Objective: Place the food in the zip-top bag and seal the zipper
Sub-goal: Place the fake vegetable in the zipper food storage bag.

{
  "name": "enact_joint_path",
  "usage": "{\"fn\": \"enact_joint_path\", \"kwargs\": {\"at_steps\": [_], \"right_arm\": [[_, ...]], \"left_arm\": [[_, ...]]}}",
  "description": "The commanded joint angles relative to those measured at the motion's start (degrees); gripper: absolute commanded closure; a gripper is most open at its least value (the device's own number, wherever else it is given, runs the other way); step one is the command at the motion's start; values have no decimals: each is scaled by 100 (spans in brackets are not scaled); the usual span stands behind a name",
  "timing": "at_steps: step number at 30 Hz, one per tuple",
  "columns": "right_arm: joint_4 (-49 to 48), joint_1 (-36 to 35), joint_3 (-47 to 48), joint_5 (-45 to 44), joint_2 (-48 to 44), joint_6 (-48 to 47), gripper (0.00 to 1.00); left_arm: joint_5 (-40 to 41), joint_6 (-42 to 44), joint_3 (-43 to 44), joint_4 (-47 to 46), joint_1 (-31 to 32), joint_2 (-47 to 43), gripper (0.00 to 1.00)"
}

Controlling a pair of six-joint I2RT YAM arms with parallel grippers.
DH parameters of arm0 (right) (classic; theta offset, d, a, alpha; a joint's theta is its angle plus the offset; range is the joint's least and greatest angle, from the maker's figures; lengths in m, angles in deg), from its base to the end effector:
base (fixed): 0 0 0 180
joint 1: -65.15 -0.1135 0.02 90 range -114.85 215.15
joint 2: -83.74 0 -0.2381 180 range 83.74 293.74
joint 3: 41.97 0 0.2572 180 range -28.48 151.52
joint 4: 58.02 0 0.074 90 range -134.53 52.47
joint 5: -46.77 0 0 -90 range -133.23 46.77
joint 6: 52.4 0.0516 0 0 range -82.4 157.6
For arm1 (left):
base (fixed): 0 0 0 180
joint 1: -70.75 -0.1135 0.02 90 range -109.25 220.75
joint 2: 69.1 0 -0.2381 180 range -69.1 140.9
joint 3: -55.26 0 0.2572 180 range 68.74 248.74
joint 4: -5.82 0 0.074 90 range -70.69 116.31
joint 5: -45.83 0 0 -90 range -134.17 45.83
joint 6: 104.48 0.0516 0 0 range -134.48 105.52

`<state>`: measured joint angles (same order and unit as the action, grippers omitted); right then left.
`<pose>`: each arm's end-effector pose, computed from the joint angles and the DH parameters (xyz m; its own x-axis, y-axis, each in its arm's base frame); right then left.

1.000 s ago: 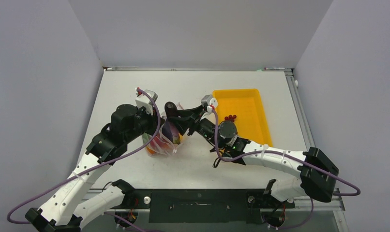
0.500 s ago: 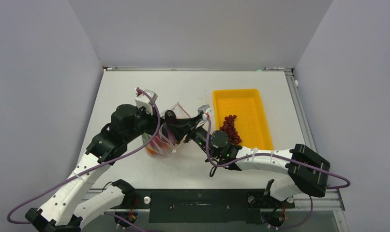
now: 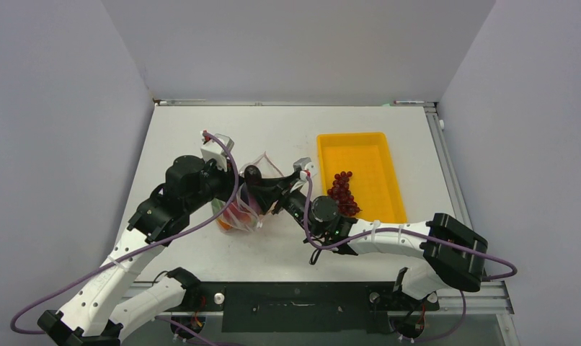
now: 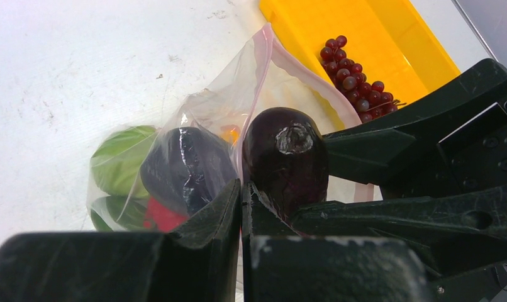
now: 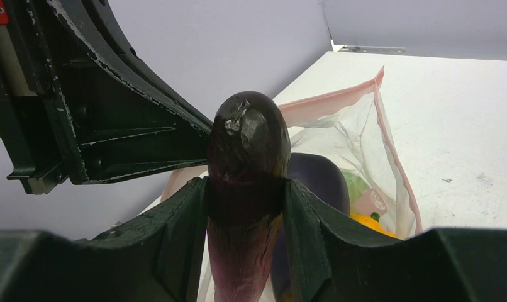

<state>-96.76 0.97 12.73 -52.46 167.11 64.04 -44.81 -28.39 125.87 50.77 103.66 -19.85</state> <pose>0.1561 0.3035 0.2485 -0.2968 0.3957 -0.8691 -0.7679 0.4421 0.4635 0.1837 -0.1196 0.3373 -0.4588 0.0106 -0.8885 0.4549 0.8617 -0.2246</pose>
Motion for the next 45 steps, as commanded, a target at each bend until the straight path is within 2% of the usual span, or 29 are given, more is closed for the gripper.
{"fn": "enact_joint_path", "kwargs": {"at_steps": [1, 6, 8, 16, 26, 31, 38, 45], "right_arm": [[-208, -59, -20, 84, 45, 77, 55], [-107, -53, -22, 192, -24, 30, 36], [-50, -59, -8, 274, -48, 8, 32], [260, -59, 2, 249, -321, -128, 31], [1887, -32, 409, -157, -974, -430, 31], [2640, 2, 582, -340, -1399, -615, 27], [3437, 91, 623, -1088, -2099, -1016, 17], [4819, 564, 809, -1423, -2508, -982, 9]], "left_arm": [[-67, -15, 45, -176, 14, -21, 100], [-70, -15, 43, -175, 14, -13, 100], [-69, -15, 41, -168, 14, -12, 100], [-63, -15, 41, -173, 14, -4, 100], [-51, -15, 44, -159, 14, -12, 100], [-53, -15, 44, -158, 14, -17, 100], [-53, -15, 46, -149, 16, 5, 100], [-44, -15, 37, -151, 14, 21, 100]]}}
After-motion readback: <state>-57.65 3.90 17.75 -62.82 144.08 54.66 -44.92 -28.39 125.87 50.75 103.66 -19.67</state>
